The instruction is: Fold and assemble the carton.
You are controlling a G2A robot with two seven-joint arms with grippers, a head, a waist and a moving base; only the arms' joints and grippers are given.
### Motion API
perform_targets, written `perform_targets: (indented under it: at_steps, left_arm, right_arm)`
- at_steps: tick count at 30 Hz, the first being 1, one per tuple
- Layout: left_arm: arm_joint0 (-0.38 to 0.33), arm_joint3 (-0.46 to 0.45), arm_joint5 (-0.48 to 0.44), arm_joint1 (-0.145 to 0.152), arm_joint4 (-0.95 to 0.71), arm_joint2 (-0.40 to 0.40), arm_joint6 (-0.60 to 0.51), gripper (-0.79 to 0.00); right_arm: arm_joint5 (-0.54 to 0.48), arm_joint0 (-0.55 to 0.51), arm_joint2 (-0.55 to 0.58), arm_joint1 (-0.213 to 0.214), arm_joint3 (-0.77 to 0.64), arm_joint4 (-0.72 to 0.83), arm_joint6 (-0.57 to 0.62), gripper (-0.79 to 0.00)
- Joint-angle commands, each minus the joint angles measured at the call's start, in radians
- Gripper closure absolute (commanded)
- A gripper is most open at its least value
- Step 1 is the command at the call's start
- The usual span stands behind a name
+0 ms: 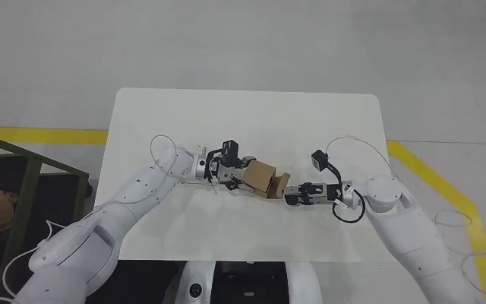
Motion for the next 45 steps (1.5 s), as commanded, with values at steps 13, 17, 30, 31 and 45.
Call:
perform_targets:
  at_steps: [13,17,30,31,45]
  left_arm:
    - [-0.008,-0.026,0.0,0.005,-0.013,0.03,-0.05,-0.351]
    - [-0.01,-0.027,0.0,0.006,-0.021,0.034,-0.059,-0.354]
    - [-0.016,-0.041,0.0,0.006,-0.031,0.052,-0.079,-0.348]
    - [-0.015,-0.042,0.0,0.006,-0.03,0.054,-0.081,-0.348]
    - [-0.018,-0.031,0.0,0.005,-0.035,0.062,-0.081,-0.348]
  right_arm:
    - [0.013,0.057,-0.053,-0.015,0.026,-0.041,-0.001,-0.172]
    - [0.017,0.065,-0.064,-0.018,0.026,-0.05,-0.003,-0.169]
    - [0.027,0.089,-0.092,-0.027,0.022,-0.068,-0.006,-0.139]
    - [0.026,0.09,-0.092,-0.027,0.022,-0.068,-0.006,-0.135]
    - [0.024,0.084,-0.086,-0.026,0.017,-0.071,-0.01,-0.114]
